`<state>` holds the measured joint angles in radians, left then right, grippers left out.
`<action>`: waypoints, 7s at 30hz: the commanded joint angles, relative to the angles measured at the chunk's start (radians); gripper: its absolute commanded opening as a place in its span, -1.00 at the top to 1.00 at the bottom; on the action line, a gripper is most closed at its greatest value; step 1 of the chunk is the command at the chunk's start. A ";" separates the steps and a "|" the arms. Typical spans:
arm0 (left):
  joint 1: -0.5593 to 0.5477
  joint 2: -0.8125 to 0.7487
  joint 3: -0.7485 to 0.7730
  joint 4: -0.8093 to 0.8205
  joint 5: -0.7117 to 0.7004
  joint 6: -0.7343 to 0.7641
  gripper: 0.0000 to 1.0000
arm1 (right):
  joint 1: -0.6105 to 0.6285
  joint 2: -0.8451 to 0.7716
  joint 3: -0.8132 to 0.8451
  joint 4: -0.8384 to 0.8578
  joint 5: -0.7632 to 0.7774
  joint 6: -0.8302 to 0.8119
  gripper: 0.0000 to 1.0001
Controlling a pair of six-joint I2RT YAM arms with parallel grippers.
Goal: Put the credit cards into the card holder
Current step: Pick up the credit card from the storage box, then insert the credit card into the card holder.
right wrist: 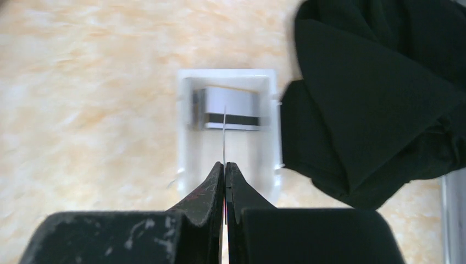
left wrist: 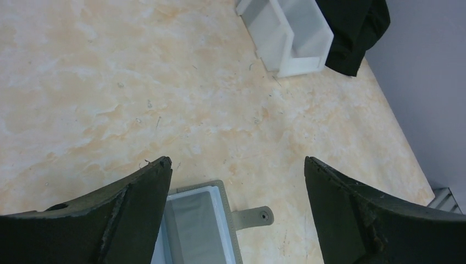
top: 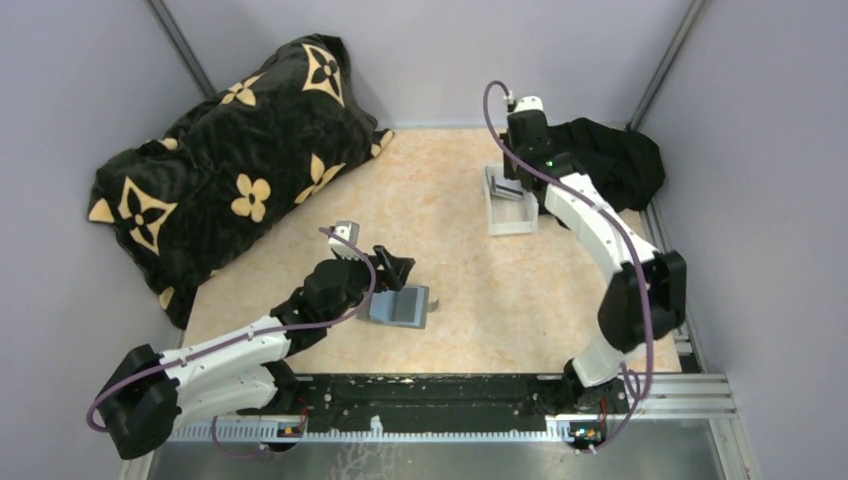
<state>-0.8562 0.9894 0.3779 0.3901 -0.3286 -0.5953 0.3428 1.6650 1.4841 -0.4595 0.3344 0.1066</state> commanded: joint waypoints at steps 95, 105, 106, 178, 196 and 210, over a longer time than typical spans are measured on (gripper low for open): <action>0.201 0.346 0.018 0.365 1.230 0.050 1.00 | 0.239 -0.432 -0.720 0.351 -1.103 0.304 1.00; 0.203 0.172 0.018 -0.016 0.760 0.122 1.00 | 0.236 -0.428 -0.728 0.406 -1.021 0.308 0.36; 0.203 0.163 0.018 -0.047 0.727 0.116 1.00 | 0.235 -0.430 -0.735 0.424 -1.006 0.316 0.30; 0.370 0.220 0.183 -0.598 0.597 -0.008 1.00 | 0.550 -0.022 -0.691 0.577 -0.510 0.461 1.00; 0.364 0.227 0.138 -0.556 0.604 -0.039 1.00 | 0.550 0.031 -0.709 0.594 -0.509 0.471 1.00; 0.362 0.246 0.149 -0.564 0.494 -0.027 1.00 | 0.550 0.029 -0.711 0.593 -0.511 0.470 1.00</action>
<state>-0.4931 1.2179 0.5331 -0.1707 0.2268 -0.6323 0.8818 1.6802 0.7853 0.1318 -0.1879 0.5804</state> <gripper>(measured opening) 0.006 0.005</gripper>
